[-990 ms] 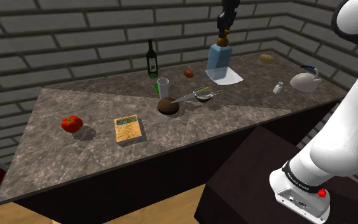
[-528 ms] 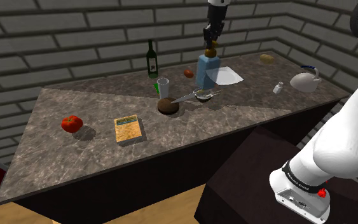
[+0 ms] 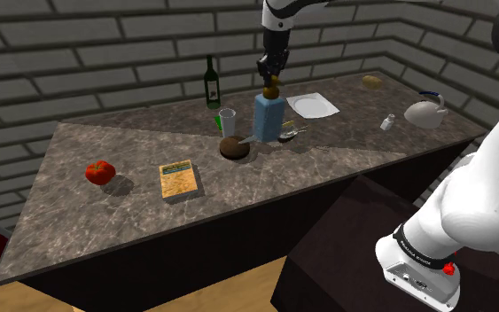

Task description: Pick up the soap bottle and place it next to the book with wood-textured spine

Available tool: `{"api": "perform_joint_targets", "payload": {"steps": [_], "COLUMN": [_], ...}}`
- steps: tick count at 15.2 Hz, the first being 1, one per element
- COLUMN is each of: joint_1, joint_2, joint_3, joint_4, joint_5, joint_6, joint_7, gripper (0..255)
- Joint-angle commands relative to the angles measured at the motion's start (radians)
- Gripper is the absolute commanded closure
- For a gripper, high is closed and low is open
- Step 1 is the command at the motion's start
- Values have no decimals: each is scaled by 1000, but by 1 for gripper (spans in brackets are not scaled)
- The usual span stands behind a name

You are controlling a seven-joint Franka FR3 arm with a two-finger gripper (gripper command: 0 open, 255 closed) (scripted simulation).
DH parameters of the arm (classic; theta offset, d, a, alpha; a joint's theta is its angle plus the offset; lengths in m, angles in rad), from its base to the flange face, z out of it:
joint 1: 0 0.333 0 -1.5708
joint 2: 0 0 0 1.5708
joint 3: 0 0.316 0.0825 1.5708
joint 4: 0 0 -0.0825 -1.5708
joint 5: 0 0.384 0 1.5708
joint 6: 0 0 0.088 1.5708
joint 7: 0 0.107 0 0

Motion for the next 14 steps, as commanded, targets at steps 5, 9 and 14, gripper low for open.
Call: {"api": "perform_joint_targets", "payload": {"steps": [5, 9, 14], "joint_1": [70, 116, 176], "joint_2": [32, 78, 154], "joint_3": [57, 91, 129], "joint_4": [-34, -24, 16], "joint_5": [-8, -15, -29], "joint_6": [66, 101, 134], "joint_7": [131, 214, 316], "gripper": [255, 255, 255]}}
